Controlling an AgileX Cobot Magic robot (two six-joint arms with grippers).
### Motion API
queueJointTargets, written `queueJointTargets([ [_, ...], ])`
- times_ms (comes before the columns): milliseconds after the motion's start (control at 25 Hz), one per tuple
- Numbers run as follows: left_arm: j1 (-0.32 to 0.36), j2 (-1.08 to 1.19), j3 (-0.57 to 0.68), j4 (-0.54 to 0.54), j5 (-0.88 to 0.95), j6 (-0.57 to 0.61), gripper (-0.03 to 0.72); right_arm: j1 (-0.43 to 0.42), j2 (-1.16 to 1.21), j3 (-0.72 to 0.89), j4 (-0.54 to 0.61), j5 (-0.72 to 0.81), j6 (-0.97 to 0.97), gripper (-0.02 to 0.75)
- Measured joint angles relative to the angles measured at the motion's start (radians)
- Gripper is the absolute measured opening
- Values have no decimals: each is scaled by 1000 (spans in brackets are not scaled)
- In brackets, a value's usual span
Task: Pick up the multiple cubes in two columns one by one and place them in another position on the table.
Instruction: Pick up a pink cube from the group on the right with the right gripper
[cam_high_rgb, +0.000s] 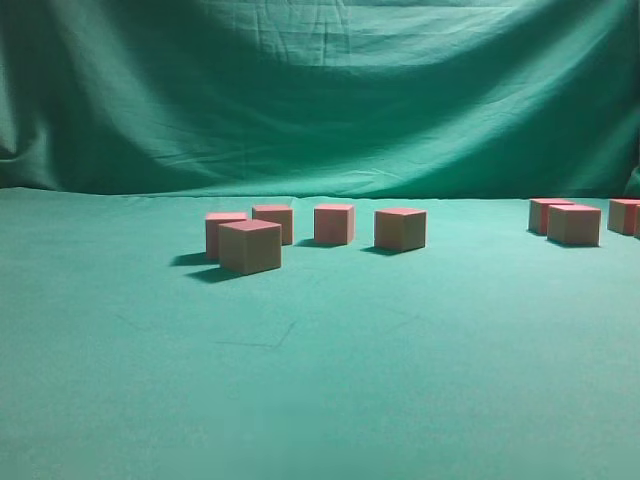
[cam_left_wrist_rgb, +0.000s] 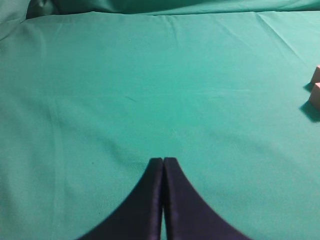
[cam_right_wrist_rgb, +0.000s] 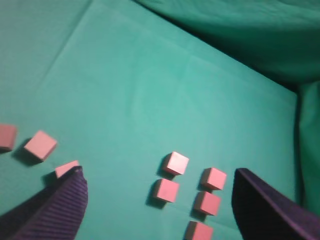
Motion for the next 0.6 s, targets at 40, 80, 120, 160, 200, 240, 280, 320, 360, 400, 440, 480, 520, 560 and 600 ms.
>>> queueJointTargets([
  [40, 0, 0, 0, 0, 0, 0, 0, -39, -28, 13, 11, 2, 2, 580],
  [80, 0, 0, 0, 0, 0, 0, 0, -81, -54, 34, 28, 4, 7, 580],
  [120, 0, 0, 0, 0, 0, 0, 0, -116, -76, 58, 48, 6, 8, 580],
  [160, 0, 0, 0, 0, 0, 0, 0, -158, -92, 86, 65, 8, 10, 580],
  [200, 0, 0, 0, 0, 0, 0, 0, -199, -108, 113, 86, 8, 10, 580],
  [240, 0, 0, 0, 0, 0, 0, 0, -238, -117, 148, 105, 9, 10, 580],
  [280, 0, 0, 0, 0, 0, 0, 0, -268, -125, 184, 119, 11, 12, 580],
  [320, 0, 0, 0, 0, 0, 0, 0, -303, -127, 221, 130, 11, 12, 580],
  [360, 0, 0, 0, 0, 0, 0, 0, -334, -127, 252, 143, 11, 12, 538],
  [400, 0, 0, 0, 0, 0, 0, 0, -358, -127, 291, 161, 11, 12, 532],
  [440, 0, 0, 0, 0, 0, 0, 0, -384, -127, 329, 177, 9, 12, 534],
  [480, 0, 0, 0, 0, 0, 0, 0, -406, -127, 361, 197, 2, 12, 534],
  [520, 0, 0, 0, 0, 0, 0, 0, -425, -127, 400, 219, -12, 12, 534],
  [560, 0, 0, 0, 0, 0, 0, 0, -440, -127, 437, 241, -35, 12, 534],
  [600, 0, 0, 0, 0, 0, 0, 0, -454, -127, 471, 260, -61, 8, 534],
])
